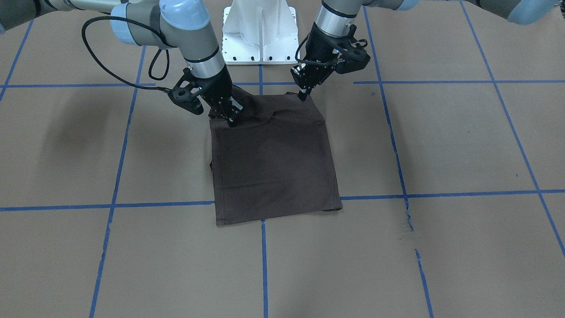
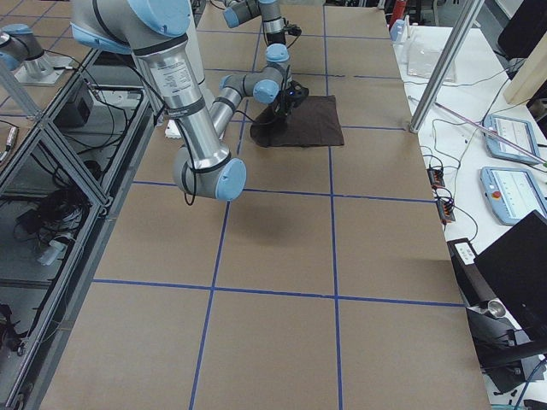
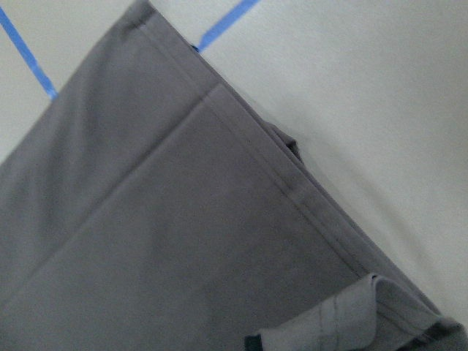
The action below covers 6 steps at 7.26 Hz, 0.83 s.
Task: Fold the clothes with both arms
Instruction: 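Lift the near edge with both grippers and fold it toward the far edge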
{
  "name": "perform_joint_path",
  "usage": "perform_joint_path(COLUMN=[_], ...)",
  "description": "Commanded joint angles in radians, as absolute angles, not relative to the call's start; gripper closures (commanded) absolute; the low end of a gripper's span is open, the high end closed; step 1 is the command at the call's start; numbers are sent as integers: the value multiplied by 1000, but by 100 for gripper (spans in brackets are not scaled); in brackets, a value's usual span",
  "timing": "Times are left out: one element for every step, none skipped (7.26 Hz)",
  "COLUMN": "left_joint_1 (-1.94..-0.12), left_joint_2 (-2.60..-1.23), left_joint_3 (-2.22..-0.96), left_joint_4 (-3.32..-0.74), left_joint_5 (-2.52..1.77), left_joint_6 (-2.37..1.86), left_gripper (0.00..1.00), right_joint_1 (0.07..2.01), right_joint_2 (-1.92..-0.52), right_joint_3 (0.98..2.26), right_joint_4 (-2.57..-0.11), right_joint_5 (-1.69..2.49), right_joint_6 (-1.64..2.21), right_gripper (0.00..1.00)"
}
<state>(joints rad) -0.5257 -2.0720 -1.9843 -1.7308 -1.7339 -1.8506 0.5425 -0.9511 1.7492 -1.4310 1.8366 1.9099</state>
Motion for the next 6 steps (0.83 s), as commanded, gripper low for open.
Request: perform_joint_path(left_joint_1=[-601,-609,-611,-614,-633,-670], left_joint_2=[-2080,-2080,-2080,-2083,-2089,-2136], left_joint_3=[-1773,-1749,-1746,-1746,-1726,-1619], left_joint_4=[-1914,-1931,-1933,-1933,-1940,-1988], left_joint_5=[-1743,-1741,-1741,-1741,-1741,-1741], left_joint_6=[-1838,-1838,-1839,-1839,-1839,-1832], left_gripper=[100,100,100,100,100,100], right_joint_1=[627,646,650,650,660,690], right_joint_2=[-870,-824,-804,-799,-795,-732], right_joint_3=[1520,1438,1412,1405,1391,1290], right_joint_4=[-1253,-1237,-1236,-1236,-1236,-1236], right_joint_5=[1891,1896,1896,1896,1898,1917], right_joint_6=[1902,1902,1904,1904,1902,1893], right_gripper=[100,100,100,100,100,100])
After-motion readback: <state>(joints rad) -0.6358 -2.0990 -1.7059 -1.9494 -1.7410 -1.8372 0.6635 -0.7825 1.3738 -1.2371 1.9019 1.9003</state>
